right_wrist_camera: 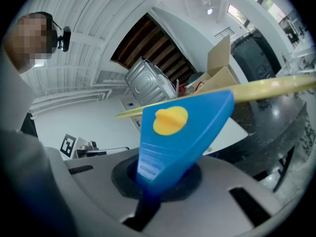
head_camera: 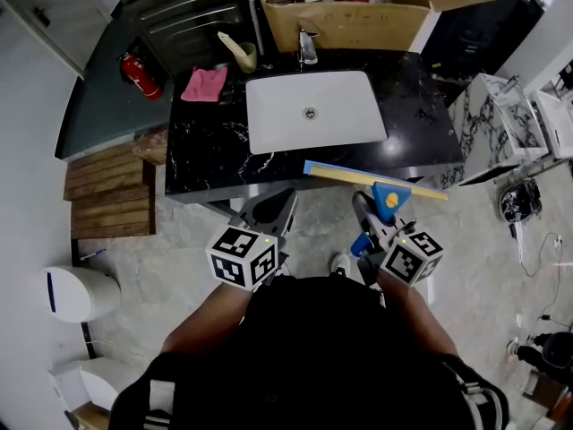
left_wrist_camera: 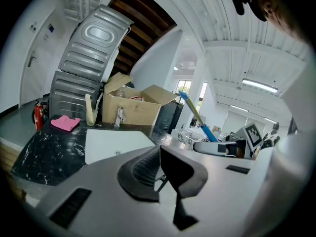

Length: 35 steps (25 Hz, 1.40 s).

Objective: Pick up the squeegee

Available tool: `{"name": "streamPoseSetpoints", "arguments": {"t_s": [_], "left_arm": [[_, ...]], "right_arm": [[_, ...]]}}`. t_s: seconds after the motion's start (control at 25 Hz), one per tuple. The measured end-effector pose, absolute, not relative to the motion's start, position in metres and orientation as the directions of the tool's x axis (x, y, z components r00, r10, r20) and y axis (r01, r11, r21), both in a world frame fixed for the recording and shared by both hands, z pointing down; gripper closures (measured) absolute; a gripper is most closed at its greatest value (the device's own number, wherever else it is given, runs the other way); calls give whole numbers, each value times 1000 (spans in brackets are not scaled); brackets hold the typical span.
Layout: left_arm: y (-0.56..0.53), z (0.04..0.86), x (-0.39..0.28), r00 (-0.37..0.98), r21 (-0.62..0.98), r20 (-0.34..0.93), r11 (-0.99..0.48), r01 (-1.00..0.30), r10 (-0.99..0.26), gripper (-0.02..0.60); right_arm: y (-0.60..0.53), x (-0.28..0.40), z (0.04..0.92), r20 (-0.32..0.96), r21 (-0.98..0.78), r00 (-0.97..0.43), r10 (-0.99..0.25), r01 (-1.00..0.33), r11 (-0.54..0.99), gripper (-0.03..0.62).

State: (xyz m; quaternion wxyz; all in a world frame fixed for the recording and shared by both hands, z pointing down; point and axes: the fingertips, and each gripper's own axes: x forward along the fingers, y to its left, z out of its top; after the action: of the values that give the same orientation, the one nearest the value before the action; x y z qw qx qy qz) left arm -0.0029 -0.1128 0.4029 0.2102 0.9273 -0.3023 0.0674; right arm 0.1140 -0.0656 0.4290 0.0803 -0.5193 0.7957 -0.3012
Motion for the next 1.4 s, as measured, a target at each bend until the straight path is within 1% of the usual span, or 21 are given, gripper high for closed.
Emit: {"name": "streamPoseSetpoints", "arguments": {"t_s": [0.68, 1.0, 1.2, 1.4], "left_arm": [[-117, 407, -3, 809, 358, 258, -725, -588, -529, 565], [-119, 406, -3, 809, 358, 255, -725, -588, -530, 565], [-120, 406, -4, 809, 361, 256, -724, -588, -530, 565], [-120, 407, -3, 811, 359, 256, -727, -585, -526, 565]], "right_arm": [[-70, 111, 434, 179, -576, -456, -872, -767, 283, 585], [-70, 111, 434, 207, -561, -456, -866, -780, 277, 585], [-72, 110, 433, 181, -575, -456, -871, -768, 282, 585], [-72, 110, 432, 184, -573, -462, -868, -768, 287, 585]]}}
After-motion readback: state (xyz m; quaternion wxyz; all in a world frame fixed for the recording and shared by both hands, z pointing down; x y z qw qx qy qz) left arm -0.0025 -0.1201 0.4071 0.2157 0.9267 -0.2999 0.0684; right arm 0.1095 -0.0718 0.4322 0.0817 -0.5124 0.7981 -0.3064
